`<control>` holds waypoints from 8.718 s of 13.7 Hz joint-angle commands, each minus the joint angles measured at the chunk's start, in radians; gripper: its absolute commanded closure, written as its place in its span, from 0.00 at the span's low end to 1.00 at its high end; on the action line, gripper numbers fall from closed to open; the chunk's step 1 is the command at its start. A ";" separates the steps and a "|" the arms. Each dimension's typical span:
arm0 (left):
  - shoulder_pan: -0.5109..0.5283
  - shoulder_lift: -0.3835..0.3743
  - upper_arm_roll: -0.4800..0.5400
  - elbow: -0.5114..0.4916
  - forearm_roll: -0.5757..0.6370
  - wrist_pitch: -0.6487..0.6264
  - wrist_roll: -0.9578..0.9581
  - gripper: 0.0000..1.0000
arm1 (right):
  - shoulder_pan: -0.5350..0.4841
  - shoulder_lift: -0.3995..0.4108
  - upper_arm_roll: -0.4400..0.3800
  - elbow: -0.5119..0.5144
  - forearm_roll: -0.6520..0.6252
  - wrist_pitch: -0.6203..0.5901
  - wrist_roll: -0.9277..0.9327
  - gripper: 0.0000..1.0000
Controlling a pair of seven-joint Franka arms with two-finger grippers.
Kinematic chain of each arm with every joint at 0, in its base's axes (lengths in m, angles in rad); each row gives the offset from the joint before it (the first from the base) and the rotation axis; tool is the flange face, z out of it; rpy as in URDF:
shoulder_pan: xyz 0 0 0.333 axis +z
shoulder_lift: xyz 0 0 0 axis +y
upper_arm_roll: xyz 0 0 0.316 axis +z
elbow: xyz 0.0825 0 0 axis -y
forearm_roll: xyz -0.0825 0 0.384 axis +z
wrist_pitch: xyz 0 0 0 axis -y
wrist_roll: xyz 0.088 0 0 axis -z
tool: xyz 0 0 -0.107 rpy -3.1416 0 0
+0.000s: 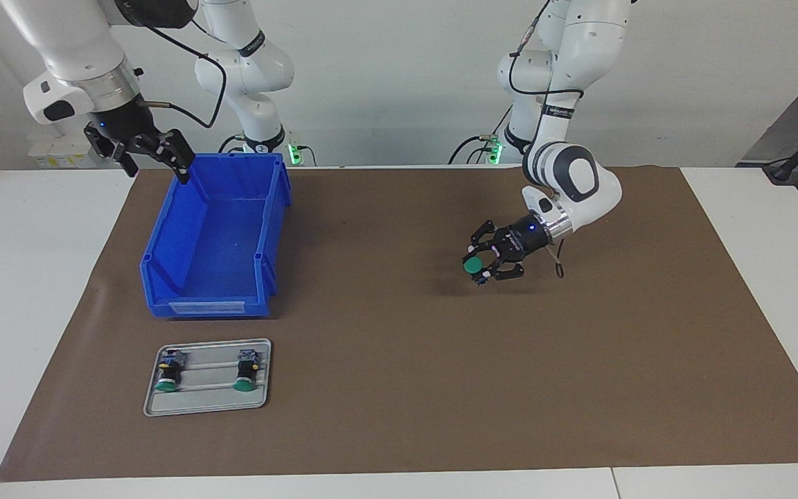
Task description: Place and press button with both arms
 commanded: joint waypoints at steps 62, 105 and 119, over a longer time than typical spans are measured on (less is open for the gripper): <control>0.001 0.056 0.001 0.029 -0.123 -0.146 -0.038 0.37 | -0.004 -0.024 0.008 -0.024 -0.001 -0.002 0.007 0.00; 0.037 -0.208 0.016 0.471 1.719 -0.417 -1.804 0.21 | -0.004 -0.024 0.008 -0.024 -0.001 -0.002 0.009 0.00; 0.093 -0.295 0.021 0.465 1.762 -0.575 -2.217 0.00 | -0.004 -0.024 0.008 -0.024 -0.001 -0.002 0.009 0.00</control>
